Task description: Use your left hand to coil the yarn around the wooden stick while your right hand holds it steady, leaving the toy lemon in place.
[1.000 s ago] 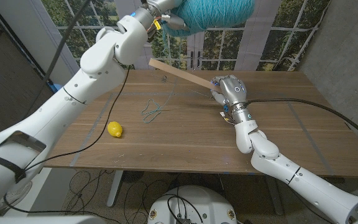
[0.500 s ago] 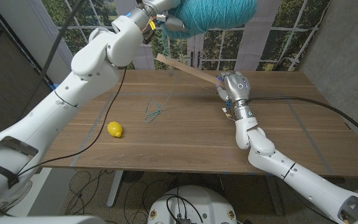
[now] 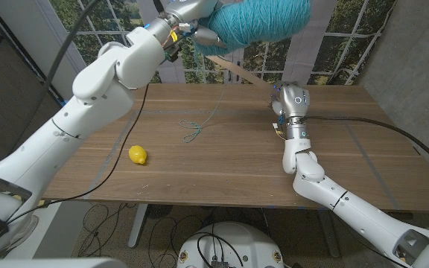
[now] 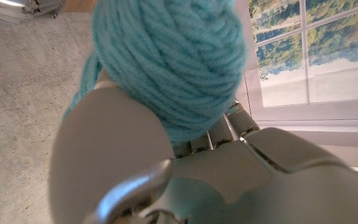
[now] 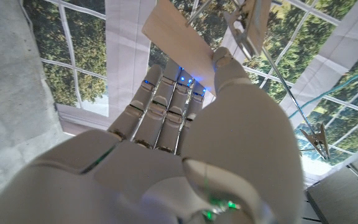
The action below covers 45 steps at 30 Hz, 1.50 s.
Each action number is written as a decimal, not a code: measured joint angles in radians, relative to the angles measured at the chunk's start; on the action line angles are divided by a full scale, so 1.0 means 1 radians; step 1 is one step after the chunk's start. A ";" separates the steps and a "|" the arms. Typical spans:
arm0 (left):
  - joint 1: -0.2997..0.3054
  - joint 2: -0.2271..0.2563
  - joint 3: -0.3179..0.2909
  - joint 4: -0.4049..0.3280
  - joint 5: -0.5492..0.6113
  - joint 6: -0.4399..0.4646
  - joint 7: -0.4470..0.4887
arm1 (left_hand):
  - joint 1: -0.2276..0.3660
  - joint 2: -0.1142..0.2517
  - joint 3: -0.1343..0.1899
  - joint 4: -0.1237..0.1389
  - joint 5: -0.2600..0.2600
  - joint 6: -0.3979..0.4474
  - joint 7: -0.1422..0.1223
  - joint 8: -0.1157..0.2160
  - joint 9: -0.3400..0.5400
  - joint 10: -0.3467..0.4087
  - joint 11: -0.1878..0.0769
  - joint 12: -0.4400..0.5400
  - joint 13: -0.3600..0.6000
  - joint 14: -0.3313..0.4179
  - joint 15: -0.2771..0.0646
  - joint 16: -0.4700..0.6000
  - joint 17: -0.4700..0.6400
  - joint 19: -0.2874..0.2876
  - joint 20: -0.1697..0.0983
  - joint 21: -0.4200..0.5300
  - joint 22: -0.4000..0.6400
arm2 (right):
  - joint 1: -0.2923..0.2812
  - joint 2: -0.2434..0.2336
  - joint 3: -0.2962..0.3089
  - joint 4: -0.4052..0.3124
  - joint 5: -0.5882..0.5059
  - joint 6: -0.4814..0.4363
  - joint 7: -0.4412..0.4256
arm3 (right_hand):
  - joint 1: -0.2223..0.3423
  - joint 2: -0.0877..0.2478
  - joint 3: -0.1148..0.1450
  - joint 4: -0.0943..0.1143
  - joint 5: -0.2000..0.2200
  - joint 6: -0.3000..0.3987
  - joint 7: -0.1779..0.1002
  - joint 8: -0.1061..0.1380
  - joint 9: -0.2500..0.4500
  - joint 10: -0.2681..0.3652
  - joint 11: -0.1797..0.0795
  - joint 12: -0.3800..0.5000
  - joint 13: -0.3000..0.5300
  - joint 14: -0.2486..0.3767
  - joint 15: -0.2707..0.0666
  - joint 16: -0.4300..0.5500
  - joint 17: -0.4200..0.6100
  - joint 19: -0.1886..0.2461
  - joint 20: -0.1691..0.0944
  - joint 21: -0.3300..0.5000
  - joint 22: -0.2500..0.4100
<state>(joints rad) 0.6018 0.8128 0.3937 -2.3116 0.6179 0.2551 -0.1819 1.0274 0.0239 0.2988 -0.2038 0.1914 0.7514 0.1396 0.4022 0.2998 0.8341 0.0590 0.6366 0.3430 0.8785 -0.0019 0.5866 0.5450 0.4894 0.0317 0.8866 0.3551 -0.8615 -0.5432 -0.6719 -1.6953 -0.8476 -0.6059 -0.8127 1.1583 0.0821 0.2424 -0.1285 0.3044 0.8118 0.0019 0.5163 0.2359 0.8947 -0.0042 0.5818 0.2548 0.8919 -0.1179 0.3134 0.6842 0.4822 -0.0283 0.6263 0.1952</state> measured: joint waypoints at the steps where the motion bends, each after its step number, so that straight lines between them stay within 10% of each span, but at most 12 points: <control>1: 0.008 0.003 -0.005 -0.004 -0.008 0.001 0.003 | 0.000 0.000 0.000 0.000 0.000 0.000 0.000 0.000 0.000 0.000 0.000 0.000 0.000 0.000 0.000 0.000 0.000 0.000 0.000 0.002 0.000 | 0.000 0.004 0.003 0.003 0.005 -0.006 -0.011 | 0.000 0.000 0.000 0.000 0.002 0.000 0.000 0.000 0.000 0.000 0.000 0.000 0.000 0.000 0.000 0.000 0.001 0.000 0.000 0.000 0.000; 24: 0.137 0.070 -0.061 0.004 -0.199 0.015 0.038 | 0.006 -0.006 0.008 -0.008 -0.002 0.011 0.003 -0.009 0.005 -0.004 -0.004 0.000 0.000 0.003 -0.003 0.003 0.009 0.009 -0.001 0.042 0.005 | -0.016 0.023 0.052 0.008 0.111 -0.057 -0.186 | 0.000 0.000 -0.004 0.004 0.004 0.000 0.000 0.006 0.000 0.000 0.000 -0.003 0.000 0.004 0.000 -0.009 0.004 -0.005 -0.006 0.009 0.000; 45: 0.077 0.165 -0.039 0.047 -0.374 0.047 -0.054 | 0.006 -0.006 0.011 -0.011 -0.003 0.017 0.002 -0.013 0.015 -0.004 -0.004 -0.002 0.000 0.003 -0.004 0.000 0.021 0.000 0.008 0.073 0.005 | -0.034 0.039 0.099 0.034 0.084 0.022 -0.287 | 0.000 0.000 -0.012 0.012 0.009 0.000 0.000 0.006 0.000 -0.012 -0.012 -0.006 0.024 -0.016 0.003 -0.015 0.018 -0.031 -0.020 0.016 0.000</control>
<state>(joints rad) 0.6792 0.9778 0.3549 -2.2649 0.2437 0.3016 -0.2358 1.0335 0.0178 0.3100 -0.2151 0.1882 0.7681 0.1416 0.3895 0.3149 0.8305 0.0554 0.6347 0.3432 0.8818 -0.0054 0.5868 0.5657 0.4892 0.0394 0.9593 0.3597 -0.8952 -0.5043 -0.5730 -1.6618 -0.7640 -0.5837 -1.1001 1.1583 0.0822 0.2300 -0.1161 0.3136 0.8117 0.0019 0.5224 0.2359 0.8825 -0.0166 0.5761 0.2790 0.8761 -0.1147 0.2988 0.7025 0.4512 -0.0479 0.6425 0.1955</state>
